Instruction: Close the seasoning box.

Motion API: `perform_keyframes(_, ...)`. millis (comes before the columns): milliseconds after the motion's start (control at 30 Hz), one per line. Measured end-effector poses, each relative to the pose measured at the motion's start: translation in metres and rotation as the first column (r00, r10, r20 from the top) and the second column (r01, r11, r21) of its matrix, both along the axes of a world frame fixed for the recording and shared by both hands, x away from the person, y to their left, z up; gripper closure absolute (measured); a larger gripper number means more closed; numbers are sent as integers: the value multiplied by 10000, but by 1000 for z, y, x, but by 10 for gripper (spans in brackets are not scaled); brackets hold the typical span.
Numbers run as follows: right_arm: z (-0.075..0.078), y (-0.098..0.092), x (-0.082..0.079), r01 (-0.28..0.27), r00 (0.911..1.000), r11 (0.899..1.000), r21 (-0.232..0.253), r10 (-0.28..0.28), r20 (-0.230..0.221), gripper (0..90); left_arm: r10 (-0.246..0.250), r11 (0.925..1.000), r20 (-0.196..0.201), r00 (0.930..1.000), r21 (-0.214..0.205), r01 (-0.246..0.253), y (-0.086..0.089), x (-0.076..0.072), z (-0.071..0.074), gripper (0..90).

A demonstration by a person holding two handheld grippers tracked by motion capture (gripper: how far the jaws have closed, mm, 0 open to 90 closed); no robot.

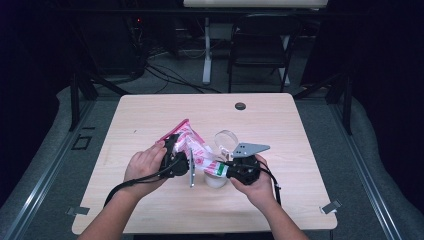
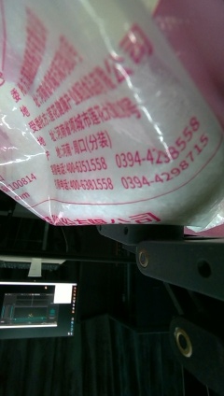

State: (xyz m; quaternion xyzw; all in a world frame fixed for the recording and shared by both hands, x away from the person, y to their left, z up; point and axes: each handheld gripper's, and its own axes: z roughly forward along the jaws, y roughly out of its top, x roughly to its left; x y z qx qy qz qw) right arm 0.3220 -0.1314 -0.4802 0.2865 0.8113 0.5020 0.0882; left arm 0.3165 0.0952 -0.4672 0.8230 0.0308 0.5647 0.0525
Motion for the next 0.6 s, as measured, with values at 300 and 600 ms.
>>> perform_keyframes(300,-4,-2,3,133,9998,9999,-35,-133,-132,900,-106,9997,63,9999,213,104,-4,0,-2,612)
perform_keyframes(600,-5,-3,3,175,9997,9998,-41,-175,-178,900,-195,9989,114,9997,432,190,-5,-1,-1,614)
